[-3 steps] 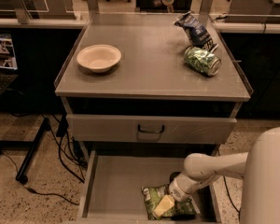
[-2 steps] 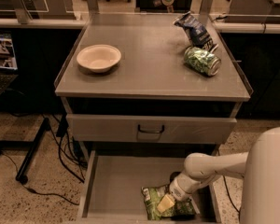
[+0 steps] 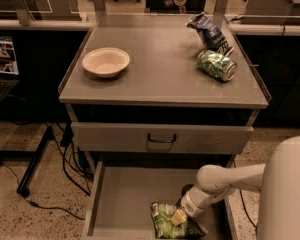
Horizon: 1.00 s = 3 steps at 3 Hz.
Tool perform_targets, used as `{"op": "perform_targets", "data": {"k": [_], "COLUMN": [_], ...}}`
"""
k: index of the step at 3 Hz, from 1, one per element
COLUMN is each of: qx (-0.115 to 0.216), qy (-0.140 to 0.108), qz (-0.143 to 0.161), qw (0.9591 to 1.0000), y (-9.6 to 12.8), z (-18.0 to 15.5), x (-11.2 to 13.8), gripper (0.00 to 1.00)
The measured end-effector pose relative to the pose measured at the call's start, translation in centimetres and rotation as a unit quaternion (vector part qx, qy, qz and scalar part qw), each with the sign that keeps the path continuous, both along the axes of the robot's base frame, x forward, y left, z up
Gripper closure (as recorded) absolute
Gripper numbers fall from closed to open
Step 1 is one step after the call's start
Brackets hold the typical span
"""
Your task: Pick green jalapeno chip bag from middle drawer and place on counter
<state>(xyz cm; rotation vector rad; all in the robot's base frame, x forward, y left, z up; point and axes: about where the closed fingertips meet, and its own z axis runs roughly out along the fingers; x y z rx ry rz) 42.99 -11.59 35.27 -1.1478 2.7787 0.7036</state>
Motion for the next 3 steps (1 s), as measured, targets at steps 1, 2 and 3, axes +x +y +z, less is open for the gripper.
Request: {"op": "perform_targets", "data": {"k": [1,2,3], "qx": [0.0,0.0,0.02], "qy": [0.0,0.0,-0.002], "qz": [0.0,0.0,0.023], "qw": [1.0,1.0,0.9995], "y": [0.0,0.0,0.6], "z": [0.0,0.5,2.5], "x": [0.0,0.0,0.0], "gripper": [1.0,1.0,1.0]}}
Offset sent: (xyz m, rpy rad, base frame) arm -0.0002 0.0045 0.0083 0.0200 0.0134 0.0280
